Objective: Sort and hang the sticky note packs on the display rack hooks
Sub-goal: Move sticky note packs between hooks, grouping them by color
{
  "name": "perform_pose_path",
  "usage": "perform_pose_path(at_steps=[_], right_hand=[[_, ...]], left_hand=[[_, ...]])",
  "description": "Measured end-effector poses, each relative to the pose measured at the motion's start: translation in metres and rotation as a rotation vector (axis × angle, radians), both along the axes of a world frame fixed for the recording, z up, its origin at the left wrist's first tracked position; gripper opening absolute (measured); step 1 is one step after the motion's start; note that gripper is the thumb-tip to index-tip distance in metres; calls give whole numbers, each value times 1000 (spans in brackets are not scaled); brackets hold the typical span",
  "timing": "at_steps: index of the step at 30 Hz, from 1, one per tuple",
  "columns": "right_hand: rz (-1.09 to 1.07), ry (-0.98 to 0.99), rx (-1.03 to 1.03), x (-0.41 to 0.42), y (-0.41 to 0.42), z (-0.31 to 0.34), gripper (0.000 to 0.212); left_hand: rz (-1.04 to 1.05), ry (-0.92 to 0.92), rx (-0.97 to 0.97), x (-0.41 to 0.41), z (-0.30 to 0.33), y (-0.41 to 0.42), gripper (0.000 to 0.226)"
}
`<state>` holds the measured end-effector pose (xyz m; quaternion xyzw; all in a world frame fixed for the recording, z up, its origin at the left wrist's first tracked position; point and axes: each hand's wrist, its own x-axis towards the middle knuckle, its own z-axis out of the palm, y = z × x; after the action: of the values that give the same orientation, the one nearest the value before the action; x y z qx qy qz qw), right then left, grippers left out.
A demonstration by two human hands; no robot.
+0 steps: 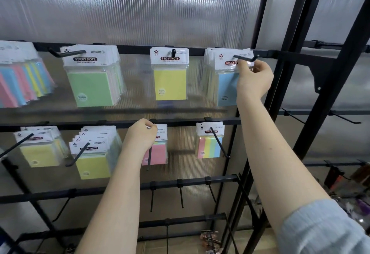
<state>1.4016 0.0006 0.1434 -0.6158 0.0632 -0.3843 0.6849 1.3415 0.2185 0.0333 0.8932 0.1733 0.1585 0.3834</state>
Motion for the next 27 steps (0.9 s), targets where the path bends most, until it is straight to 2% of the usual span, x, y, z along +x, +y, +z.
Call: perform_pose_path(at_steps=[5,13,16,20,22,24,27], right_hand=[[-70,-59,38,5,2,-4,22],[-77,-88,89,-6,-3,-25,13],[-112,-42,95,-13,-7,-49,12],[-75,160,103,-14,-9,-96,20],[17,326,66,-9,-12,-121,26],[141,469,31,-7,-13,-138,21],[291,603,-24,-10,-12,-147,22]], left_hand=[[-23,-24,-35,2,-1,-2,20],[-4,-8,-12,-4,-4,4,17],[21,-25,-14,-9,-6,5,19],[36,-41,8,-14,-9,5,24],[33,-35,18,-16,-11,6,24],[33,-25,28,-18,-12,7,23],[28,-30,27,-21,-14,8,23]])
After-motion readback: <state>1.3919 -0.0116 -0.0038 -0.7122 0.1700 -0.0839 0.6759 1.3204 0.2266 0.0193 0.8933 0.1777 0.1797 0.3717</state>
